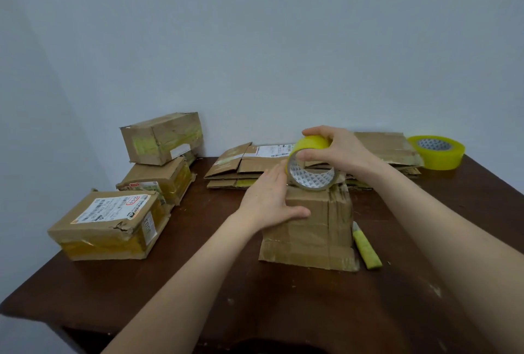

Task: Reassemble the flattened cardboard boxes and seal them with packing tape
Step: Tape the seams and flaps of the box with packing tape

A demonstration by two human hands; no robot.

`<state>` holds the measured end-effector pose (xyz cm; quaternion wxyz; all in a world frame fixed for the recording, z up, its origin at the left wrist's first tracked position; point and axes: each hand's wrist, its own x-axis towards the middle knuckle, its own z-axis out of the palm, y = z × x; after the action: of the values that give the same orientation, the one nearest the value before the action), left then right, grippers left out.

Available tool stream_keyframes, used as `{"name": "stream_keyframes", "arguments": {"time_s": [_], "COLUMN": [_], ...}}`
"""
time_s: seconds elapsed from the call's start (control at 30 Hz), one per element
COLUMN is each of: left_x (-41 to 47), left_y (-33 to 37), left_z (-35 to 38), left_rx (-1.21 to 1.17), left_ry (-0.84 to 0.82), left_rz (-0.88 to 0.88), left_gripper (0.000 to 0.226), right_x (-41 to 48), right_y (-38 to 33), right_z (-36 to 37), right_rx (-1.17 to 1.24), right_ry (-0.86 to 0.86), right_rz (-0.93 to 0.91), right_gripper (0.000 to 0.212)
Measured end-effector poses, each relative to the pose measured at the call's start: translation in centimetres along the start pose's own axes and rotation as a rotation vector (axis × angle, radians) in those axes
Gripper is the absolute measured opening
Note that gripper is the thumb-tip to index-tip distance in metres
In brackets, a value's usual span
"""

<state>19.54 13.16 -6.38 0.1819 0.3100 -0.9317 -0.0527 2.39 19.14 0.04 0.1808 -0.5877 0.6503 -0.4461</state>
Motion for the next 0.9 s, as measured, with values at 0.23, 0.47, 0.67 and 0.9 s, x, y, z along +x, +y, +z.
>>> {"name": "stream_keyframes", "arguments": {"time_s": [0.23,0.47,0.67,0.9], "left_x": [-0.2,-0.8,0.1,2.9], "left_y": [-1.0,-0.2,0.5,1.1], "left_z": [0.4,-0.4,-1.4,-1.2], "left_rx": [0.152,0.194,0.268,0.180], "left_ry": [-0.024,-0.104,-0.218,-0.274], "left_rz": [0.072,0.060,-0.007,-0.032], "left_gripper": [0.103,0.088,0.096,0.116], "right_x": [-1.7,-2.0,-3.3,-4.6], "right_y": [1.0,0.1,1.4,2.6], "right_z": [-1.0,-3.5,-5.6,-4.1], "right_rx": [0.013,-0.230,-0.039,0.241], "right_ry": [0.039,0.086,0.037,0.026], "right_rz": [-0.007,0.018,0.088,0.117], "right_gripper": [0.043,0.048,0.036,0.018]}}
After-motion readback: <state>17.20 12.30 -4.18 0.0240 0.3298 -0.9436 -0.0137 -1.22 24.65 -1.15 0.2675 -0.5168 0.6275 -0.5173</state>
